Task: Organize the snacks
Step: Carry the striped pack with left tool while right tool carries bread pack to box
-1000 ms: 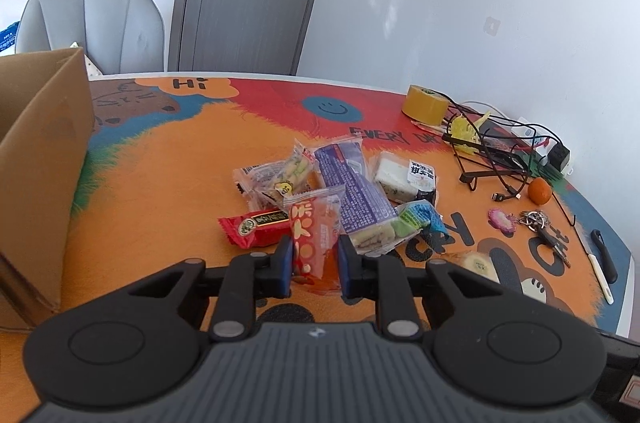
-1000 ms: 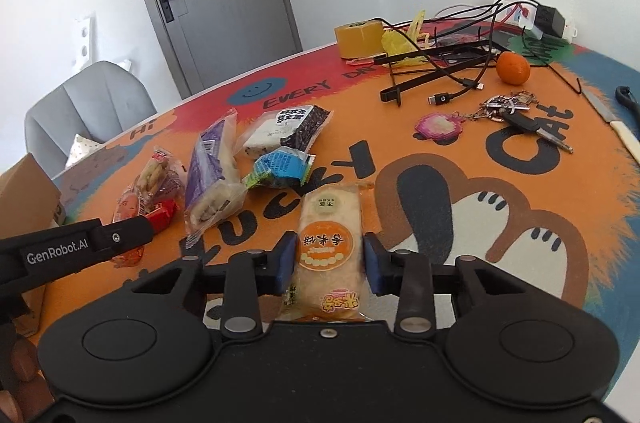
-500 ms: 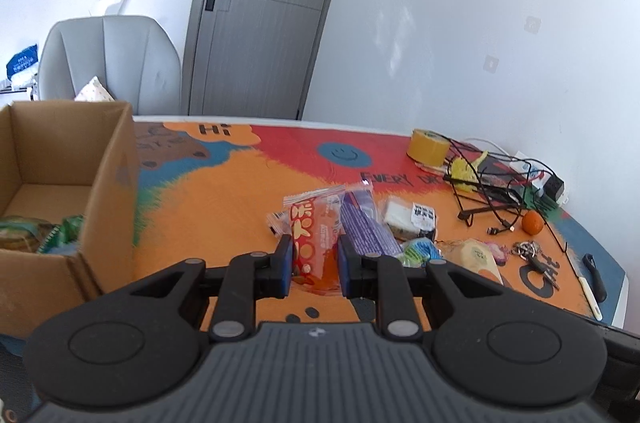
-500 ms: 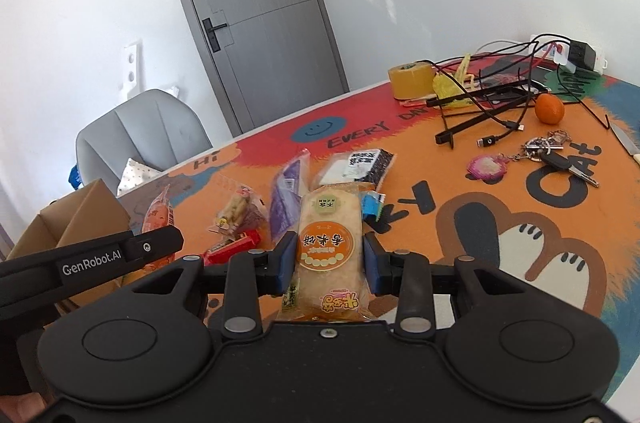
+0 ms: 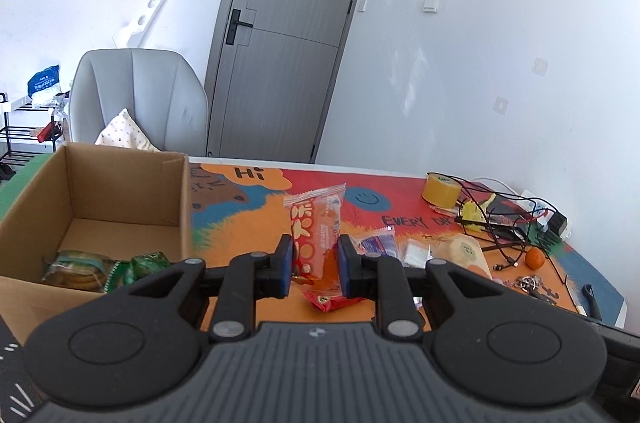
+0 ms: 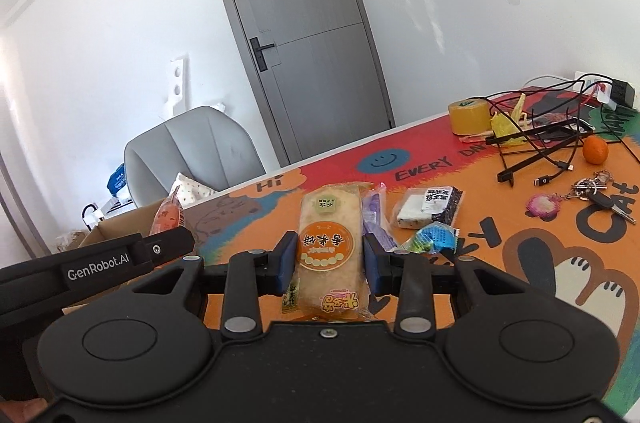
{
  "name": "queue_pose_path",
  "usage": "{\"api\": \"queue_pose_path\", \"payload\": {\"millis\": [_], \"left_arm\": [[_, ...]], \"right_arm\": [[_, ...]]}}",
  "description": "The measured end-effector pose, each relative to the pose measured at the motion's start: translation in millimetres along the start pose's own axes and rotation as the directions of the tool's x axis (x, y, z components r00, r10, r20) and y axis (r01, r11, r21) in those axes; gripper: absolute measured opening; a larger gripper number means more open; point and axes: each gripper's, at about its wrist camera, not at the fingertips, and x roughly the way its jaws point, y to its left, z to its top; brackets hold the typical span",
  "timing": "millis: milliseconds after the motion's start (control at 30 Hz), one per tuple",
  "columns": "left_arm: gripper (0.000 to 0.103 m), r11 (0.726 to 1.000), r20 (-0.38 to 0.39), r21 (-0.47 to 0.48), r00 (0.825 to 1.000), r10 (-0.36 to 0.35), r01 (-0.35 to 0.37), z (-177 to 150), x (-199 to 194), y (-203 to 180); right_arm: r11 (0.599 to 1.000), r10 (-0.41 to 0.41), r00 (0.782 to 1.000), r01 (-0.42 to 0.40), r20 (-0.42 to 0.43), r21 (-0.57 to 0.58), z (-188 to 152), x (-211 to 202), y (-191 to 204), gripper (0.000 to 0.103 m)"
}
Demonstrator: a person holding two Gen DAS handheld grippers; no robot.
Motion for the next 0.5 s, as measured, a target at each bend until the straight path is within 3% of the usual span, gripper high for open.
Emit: {"api": "queue_pose_path", "payload": {"millis": [500], "left_arm": [[0.022,0.997,0.052,-0.044,0.996,0.071,-0.069,13,-27,36]], "right_arm": [[0.997,0.076,0.997,-0.075,0.026,-0.035,7,-3,35,0.036]]}}
